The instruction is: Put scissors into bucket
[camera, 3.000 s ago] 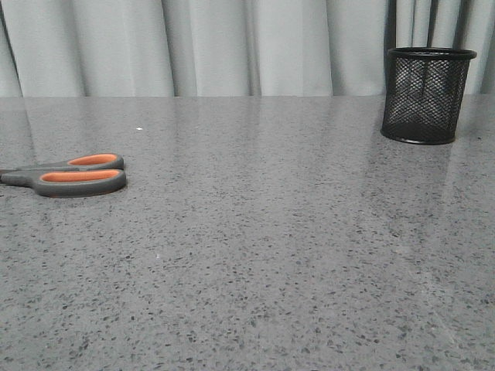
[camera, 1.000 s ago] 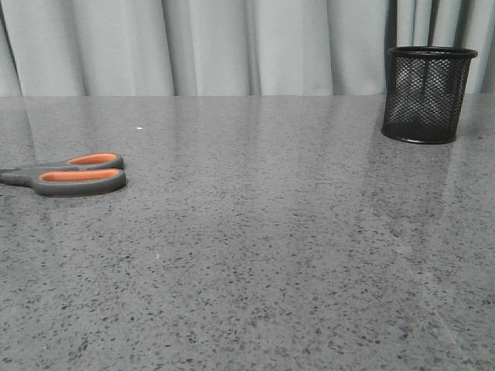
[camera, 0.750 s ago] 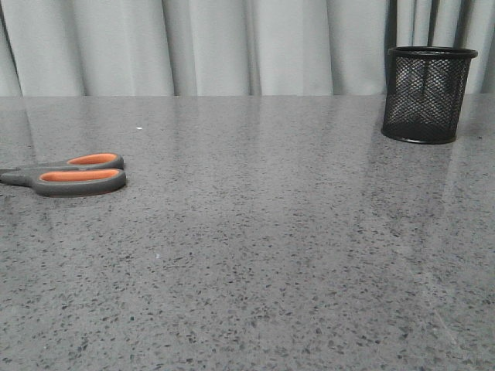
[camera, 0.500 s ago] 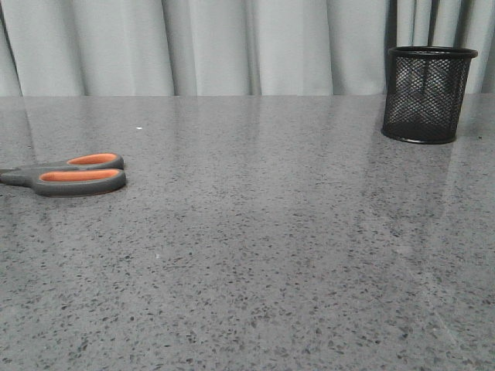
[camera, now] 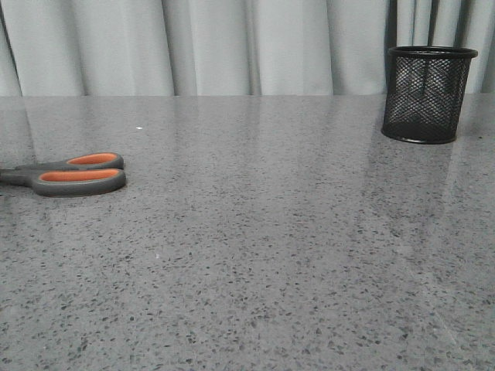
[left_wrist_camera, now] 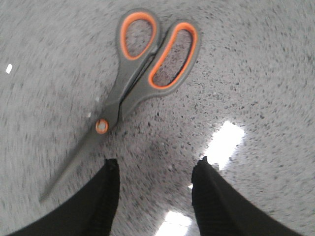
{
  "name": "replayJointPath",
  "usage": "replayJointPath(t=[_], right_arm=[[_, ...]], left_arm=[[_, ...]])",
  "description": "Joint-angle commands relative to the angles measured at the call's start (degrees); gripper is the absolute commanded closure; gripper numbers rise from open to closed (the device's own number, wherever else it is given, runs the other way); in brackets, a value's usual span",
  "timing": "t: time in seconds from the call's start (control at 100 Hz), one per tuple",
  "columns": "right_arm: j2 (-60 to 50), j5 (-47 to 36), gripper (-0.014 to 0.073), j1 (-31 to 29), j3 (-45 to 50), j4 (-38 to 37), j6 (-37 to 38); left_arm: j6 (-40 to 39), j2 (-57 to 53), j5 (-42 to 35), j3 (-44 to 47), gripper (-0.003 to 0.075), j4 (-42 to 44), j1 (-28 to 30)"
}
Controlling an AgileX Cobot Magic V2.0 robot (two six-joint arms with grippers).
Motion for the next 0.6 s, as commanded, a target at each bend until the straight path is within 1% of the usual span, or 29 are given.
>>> replayJointPath(t=[0.0, 0.02, 0.06, 0.18, 0.26, 0.33, 0.47, 0.59], right_arm=[[-0.05, -2.36, 0.0234, -0.08, -1.88, 0.59, -1.05], [-0.05, -2.36, 0.0234, -0.08, -1.88, 0.59, -1.23], [-0.05, -2.36, 0.0234, -0.08, -1.88, 0.59, -1.44], [-0.05, -2.36, 0.0234, -0.08, -1.88, 0.59, -1.44], [-0.05, -2.36, 0.0234, -0.05, -1.88, 0.59, -1.44], [-0.05, -2.36, 0.0234, -0.05, -1.88, 0.59, -1.44], [-0.05, -2.36, 0.0234, -0.05, -1.88, 0.59, -1.44], [-0.05, -2.30, 0.0234, -0.05, -1.88, 0.59, -1.44]], left_arm=[[10.72, 1.31, -1.15, -2.34, 0.0399, -5.16, 0.04], [12.70, 1.86, -1.15, -2.61, 0.0399, -5.95, 0.04], [13.91, 2.62, -1.15, -2.98, 0.0399, -6.64, 0.04], [15.08, 5.09, -1.56, -4.93, 0.0399, -6.80, -0.44], [15.08, 6.52, -1.83, -6.44, 0.0399, -5.78, -1.83], [15.08, 7.90, -1.61, -7.88, 0.0399, -2.79, -3.75], [15.08, 10.29, -0.84, -9.34, 0.0399, 6.79, -8.18], [15.08, 11.76, -0.84, -9.34, 0.0399, 7.75, -9.84]])
